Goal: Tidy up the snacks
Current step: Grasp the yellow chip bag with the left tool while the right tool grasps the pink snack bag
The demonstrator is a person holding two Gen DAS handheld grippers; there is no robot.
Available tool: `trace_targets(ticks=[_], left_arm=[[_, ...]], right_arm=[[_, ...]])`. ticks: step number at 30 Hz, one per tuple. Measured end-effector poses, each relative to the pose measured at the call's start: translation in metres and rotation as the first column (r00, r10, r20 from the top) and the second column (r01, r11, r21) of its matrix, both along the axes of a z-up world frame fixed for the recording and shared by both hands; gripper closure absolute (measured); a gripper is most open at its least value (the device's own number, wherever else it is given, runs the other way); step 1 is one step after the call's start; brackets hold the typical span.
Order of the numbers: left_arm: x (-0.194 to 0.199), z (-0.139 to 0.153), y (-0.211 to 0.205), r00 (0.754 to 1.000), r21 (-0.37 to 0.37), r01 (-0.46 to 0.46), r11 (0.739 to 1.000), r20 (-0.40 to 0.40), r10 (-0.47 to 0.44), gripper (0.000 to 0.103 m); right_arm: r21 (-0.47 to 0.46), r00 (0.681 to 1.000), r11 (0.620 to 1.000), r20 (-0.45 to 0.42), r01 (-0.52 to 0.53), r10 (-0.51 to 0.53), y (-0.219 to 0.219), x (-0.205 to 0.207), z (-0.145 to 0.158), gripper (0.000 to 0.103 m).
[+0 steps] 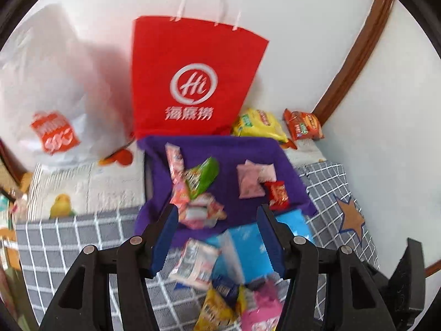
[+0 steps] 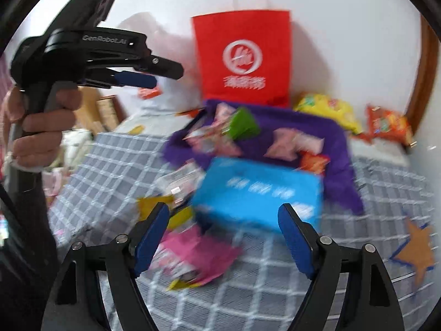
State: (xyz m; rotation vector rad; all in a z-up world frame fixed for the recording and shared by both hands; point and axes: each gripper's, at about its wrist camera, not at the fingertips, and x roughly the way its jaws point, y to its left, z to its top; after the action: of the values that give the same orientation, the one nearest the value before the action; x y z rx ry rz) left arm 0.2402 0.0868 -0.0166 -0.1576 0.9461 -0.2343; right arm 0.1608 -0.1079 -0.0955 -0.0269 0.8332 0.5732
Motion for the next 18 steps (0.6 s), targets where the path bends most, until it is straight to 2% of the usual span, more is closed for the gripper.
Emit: trace_targets(ticks=[7,14,18], left_arm=[[-0.041,-0.032,0.019,1.000,-0.023,-0.011,1.000,-0.027,0.011,0.046],[-0.062,-0.055,0.039,0.996,-0.034,-0.069,0.997,-0.049,0.068,0.046],[-0.067,-0.067,0.049,0.993,-0.058,-0.094,0.994,-0.072,0.089,0.046]], right_arm=[[0.039,0.997,0.996,-0.029,-0.077,0.078,0.009,-0.025,-0.038,0.021],[-0.042,0.997,0.996,0.008,-0.079,0.079,0.024,-0.023,-0.062,0.021],[-0.044,0.995,0.994,0.012,-0.103,0.103,0.034,-0.012,-0.067,0.014]])
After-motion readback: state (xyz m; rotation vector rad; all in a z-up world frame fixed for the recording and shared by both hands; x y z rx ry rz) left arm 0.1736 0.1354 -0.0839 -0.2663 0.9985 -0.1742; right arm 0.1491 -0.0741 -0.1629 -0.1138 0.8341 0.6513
